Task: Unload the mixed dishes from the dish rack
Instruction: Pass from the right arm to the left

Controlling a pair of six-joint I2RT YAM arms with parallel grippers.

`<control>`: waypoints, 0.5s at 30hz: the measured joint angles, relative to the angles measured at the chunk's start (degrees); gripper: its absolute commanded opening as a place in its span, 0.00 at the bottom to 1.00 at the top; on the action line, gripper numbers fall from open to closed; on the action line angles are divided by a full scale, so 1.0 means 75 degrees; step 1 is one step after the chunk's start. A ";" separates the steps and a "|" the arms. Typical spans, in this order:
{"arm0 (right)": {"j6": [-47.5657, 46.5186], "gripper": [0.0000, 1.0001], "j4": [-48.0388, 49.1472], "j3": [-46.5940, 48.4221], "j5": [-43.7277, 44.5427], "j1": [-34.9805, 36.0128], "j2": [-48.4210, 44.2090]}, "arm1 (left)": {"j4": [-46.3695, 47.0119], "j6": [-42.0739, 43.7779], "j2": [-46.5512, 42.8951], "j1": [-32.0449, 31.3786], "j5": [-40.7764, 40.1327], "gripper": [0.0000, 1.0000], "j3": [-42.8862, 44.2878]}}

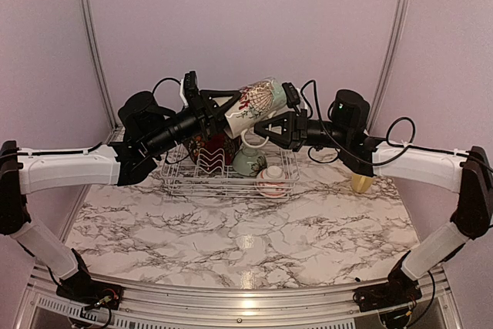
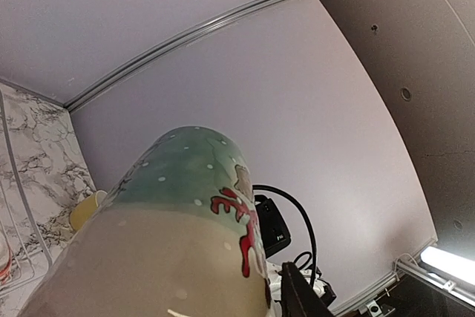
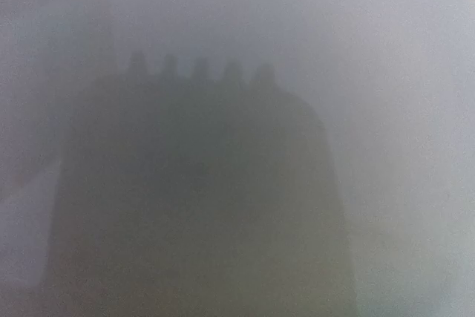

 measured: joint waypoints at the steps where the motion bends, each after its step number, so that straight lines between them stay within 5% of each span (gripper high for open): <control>1: 0.0000 0.00 0.0000 0.0000 -0.0003 0.0000 0.0006 | 0.0012 0.0006 0.0000 0.0009 -0.0003 0.32 -0.0003; 4: 0.0000 0.00 -0.0003 0.0000 0.0003 0.0000 0.0026 | 0.0020 0.0006 0.0000 0.0026 -0.0035 0.29 -0.0003; 11: -0.0105 0.00 0.0064 0.0000 0.0015 0.0017 0.0093 | 0.0152 -0.0289 0.0009 0.0026 -0.0050 0.01 0.0000; 15: -0.0216 0.03 0.0274 0.0003 0.0032 0.0032 0.0175 | 0.0315 -0.0519 0.0012 -0.0012 -0.0035 0.00 -0.0003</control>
